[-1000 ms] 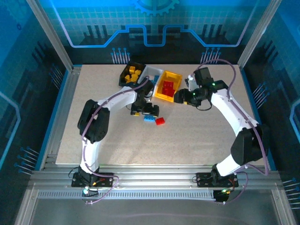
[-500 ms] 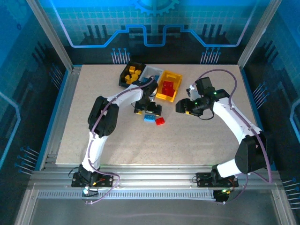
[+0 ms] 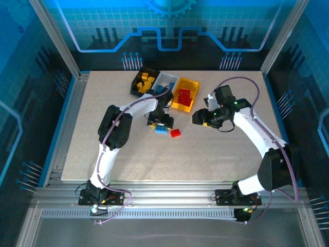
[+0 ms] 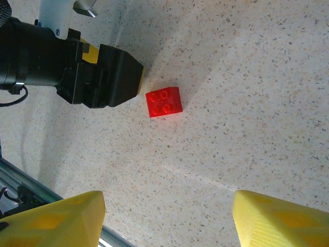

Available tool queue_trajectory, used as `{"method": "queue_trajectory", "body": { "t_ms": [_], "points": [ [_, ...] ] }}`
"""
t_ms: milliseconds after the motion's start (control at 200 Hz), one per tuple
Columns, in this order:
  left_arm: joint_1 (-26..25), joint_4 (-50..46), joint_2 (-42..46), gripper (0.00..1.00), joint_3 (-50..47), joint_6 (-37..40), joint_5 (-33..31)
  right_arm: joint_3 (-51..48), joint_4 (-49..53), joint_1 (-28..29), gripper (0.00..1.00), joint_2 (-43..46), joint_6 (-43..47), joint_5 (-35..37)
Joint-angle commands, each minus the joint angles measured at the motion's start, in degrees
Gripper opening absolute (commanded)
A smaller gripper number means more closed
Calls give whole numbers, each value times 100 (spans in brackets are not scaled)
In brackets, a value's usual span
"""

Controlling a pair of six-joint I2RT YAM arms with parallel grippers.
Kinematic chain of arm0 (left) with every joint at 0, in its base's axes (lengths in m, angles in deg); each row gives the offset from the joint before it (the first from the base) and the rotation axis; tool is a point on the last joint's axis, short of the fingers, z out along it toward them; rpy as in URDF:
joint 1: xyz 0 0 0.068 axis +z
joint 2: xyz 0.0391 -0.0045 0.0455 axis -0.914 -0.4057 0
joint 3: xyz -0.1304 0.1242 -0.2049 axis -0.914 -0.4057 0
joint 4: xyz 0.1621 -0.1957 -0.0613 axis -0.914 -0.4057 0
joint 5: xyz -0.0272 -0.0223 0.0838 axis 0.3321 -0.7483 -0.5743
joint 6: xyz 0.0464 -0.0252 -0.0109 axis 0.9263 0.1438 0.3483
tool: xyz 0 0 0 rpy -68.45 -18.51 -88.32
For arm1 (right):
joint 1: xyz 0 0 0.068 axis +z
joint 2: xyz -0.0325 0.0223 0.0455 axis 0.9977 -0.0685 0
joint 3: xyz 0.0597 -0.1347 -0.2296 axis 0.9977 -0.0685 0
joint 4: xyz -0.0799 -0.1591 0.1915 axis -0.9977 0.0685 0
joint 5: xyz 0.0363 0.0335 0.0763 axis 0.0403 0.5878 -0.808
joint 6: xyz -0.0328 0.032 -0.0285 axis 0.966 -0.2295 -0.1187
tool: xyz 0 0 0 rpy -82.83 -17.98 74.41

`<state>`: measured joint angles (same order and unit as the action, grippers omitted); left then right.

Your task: Sort the legos into containers by color

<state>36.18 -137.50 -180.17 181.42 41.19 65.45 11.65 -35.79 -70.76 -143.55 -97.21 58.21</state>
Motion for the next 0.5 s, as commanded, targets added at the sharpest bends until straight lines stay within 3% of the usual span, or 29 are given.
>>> {"method": "queue_trajectory", "body": {
  "t_ms": [0, 170, 345, 495],
  "points": [
    [-40, -240, 71, 77, -220, 5, 17, -57, -100, -70, 68, -108, -24, -140],
    [-37, -252, 152, 68, -307, -40, 19, -70, -154, -63, 68, -192, -29, -147],
    [79, -333, 296, 68, -230, -145, 149, -66, -135, -52, 68, -190, 0, -129],
    [521, -254, 653, 68, -180, -443, 590, -84, -139, -51, 68, -73, 3, -75]
  ]
}}
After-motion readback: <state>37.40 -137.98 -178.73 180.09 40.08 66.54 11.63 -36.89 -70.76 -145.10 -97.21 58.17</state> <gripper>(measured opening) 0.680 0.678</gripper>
